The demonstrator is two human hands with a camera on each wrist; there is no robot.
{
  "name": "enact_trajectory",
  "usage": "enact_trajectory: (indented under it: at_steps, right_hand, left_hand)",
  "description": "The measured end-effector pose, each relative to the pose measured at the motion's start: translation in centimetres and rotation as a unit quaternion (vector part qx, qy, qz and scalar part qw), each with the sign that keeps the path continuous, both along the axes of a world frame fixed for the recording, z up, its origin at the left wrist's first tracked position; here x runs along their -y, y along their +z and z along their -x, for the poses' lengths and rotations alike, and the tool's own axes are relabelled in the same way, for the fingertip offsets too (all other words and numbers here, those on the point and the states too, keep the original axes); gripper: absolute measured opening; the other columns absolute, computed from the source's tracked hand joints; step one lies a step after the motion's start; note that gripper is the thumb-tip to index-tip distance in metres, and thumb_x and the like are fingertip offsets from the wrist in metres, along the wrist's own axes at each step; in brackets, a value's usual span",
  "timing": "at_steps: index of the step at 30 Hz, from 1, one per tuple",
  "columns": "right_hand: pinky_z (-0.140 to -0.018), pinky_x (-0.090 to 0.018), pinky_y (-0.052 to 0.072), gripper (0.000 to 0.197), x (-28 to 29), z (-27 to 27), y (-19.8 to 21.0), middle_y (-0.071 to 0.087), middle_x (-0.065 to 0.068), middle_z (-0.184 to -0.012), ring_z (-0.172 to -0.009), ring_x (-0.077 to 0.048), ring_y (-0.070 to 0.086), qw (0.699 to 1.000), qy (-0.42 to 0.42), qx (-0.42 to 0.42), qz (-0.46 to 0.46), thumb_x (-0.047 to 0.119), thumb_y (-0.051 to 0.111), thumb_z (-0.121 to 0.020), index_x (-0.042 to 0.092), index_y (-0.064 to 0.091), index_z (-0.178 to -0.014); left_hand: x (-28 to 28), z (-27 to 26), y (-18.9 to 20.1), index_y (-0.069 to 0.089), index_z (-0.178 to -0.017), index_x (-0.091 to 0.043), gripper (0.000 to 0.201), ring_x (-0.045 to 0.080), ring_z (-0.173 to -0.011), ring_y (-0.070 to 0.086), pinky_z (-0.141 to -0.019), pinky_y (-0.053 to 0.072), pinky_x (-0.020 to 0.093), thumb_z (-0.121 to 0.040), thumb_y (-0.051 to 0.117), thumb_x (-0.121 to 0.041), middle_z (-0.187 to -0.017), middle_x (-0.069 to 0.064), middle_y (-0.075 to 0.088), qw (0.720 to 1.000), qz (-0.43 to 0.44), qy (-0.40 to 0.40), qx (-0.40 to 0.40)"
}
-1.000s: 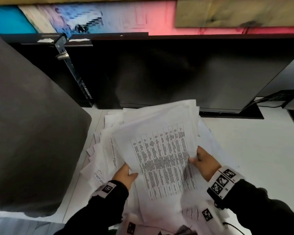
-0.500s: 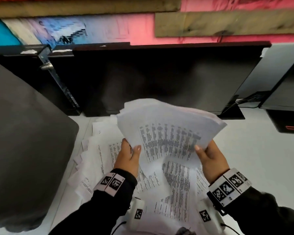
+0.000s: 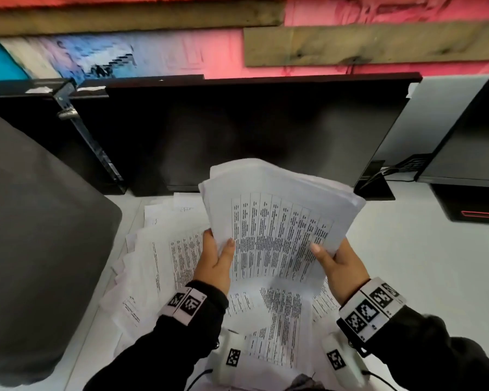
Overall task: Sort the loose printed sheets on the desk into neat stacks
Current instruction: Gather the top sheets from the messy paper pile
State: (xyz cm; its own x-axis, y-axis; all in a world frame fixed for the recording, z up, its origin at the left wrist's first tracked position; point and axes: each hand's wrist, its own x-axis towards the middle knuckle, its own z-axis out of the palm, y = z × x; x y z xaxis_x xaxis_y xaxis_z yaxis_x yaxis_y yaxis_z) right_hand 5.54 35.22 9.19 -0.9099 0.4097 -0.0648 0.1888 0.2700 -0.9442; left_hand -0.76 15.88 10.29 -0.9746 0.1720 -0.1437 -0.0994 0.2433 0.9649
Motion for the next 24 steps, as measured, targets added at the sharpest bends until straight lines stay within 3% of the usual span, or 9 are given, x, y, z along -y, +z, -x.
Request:
enact_trajectory:
  at_steps: [2, 4, 7, 9, 12, 15, 18, 20, 24]
  right_hand:
    - [-0.091, -0.026, 0.040, 0.022, 0.3, -0.1, 0.1, 0.059, 0.019, -0.099, -0.099, -0.006, 0.055, 1.000, 0.000, -0.001, -0.014, 0.017, 0.048, -0.094, 0.031, 0.049, -0.111]
    - [-0.090, -0.025, 0.041, 0.020, 0.4, -0.2, 0.5, 0.059, 0.022, -0.095, -0.095, -0.004, 0.055, 1.000, -0.008, -0.012, -0.015, 0.018, 0.047, -0.094, 0.027, 0.055, -0.110]
    - [-0.077, -0.002, 0.039, 0.024, 0.2, -0.1, 0.9, 0.056, 0.029, -0.095, -0.086, 0.019, 0.052, 0.999, -0.018, -0.035, -0.013, 0.021, 0.049, -0.093, 0.026, 0.055, -0.116]
    - [-0.068, 0.005, 0.040, 0.030, -0.4, -0.1, 0.8, 0.057, 0.030, -0.099, -0.085, 0.026, 0.052, 0.999, -0.005, -0.042, -0.006, 0.023, 0.054, -0.090, 0.030, 0.050, -0.118]
    - [-0.077, -0.003, 0.042, 0.042, -1.0, 0.0, 0.3, 0.056, 0.029, -0.104, -0.090, 0.022, 0.052, 1.000, 0.013, -0.014, -0.001, 0.027, 0.060, -0.086, 0.031, 0.043, -0.125]
    - [-0.085, -0.015, 0.044, 0.040, -1.1, 0.2, -0.5, 0.057, 0.026, -0.104, -0.094, 0.015, 0.052, 1.000, 0.004, 0.005, 0.003, 0.022, 0.055, -0.090, 0.026, 0.043, -0.128]
    - [-0.100, -0.038, 0.044, 0.035, -1.0, 0.6, -0.9, 0.064, 0.008, -0.112, -0.106, -0.011, 0.059, 1.000, -0.010, 0.014, 0.007, 0.018, 0.050, -0.093, 0.017, 0.049, -0.128]
    - [-0.099, -0.038, 0.044, 0.033, -1.1, 0.7, -1.1, 0.064, 0.008, -0.111, -0.109, -0.014, 0.058, 1.000, -0.013, 0.007, 0.016, 0.017, 0.048, -0.093, 0.017, 0.050, -0.126]
    - [-0.089, -0.021, 0.045, 0.033, -2.4, 0.8, -1.1, 0.061, 0.016, -0.108, -0.102, 0.000, 0.057, 0.999, -0.004, -0.011, 0.032, 0.017, 0.053, -0.090, 0.022, 0.048, -0.123]
  left_hand:
    - [-0.5, -0.5, -0.2, 0.034, -0.129, -0.024, 0.032, 0.010, -0.110, 0.046, -0.091, 0.034, 0.022, -0.098, 0.036, -0.024, -0.114, -0.012, 0.049, 1.000, 0.004, 0.008, 0.008]
    - [-1.0, -0.7, 0.1, 0.033, -0.134, -0.023, 0.037, 0.003, -0.106, 0.044, -0.093, 0.029, 0.018, -0.098, 0.036, -0.021, -0.111, -0.017, 0.046, 0.999, -0.007, 0.036, -0.004]
    - [-1.3, -0.5, 0.6, 0.036, -0.116, -0.037, 0.025, -0.014, -0.089, 0.046, -0.080, 0.034, 0.005, -0.098, 0.037, -0.021, -0.098, -0.030, 0.047, 0.997, -0.036, 0.062, -0.031]
    - [-1.2, -0.3, 0.4, 0.037, -0.114, -0.033, 0.022, -0.014, -0.089, 0.047, -0.069, 0.036, 0.000, -0.096, 0.041, -0.021, -0.101, -0.025, 0.050, 0.997, -0.041, 0.059, -0.030]
    - [-0.9, -0.3, -0.6, 0.036, -0.119, -0.025, 0.028, -0.003, -0.090, 0.053, -0.070, 0.041, 0.010, -0.094, 0.046, -0.022, -0.106, -0.012, 0.055, 0.998, -0.015, 0.050, -0.021]
    - [-1.1, -0.5, -1.5, 0.035, -0.112, -0.030, 0.020, -0.003, -0.087, 0.052, -0.075, 0.041, 0.019, -0.095, 0.043, -0.024, -0.098, -0.017, 0.054, 1.000, 0.012, 0.027, 0.006]
    - [-1.6, -0.9, -1.8, 0.036, -0.123, -0.024, 0.026, 0.009, -0.094, 0.050, -0.087, 0.035, 0.023, -0.097, 0.038, -0.023, -0.102, -0.012, 0.052, 0.999, 0.025, 0.021, 0.027]
    - [-1.6, -1.1, -2.0, 0.035, -0.132, -0.019, 0.035, 0.010, -0.102, 0.046, -0.091, 0.032, 0.023, -0.097, 0.038, -0.022, -0.110, -0.009, 0.049, 0.999, 0.029, 0.026, 0.036]
    - [-0.9, -0.4, -2.3, 0.042, -0.130, -0.023, 0.034, 0.010, -0.103, 0.050, -0.089, 0.035, 0.023, -0.096, 0.042, -0.022, -0.112, -0.010, 0.054, 0.997, 0.024, 0.059, 0.037]
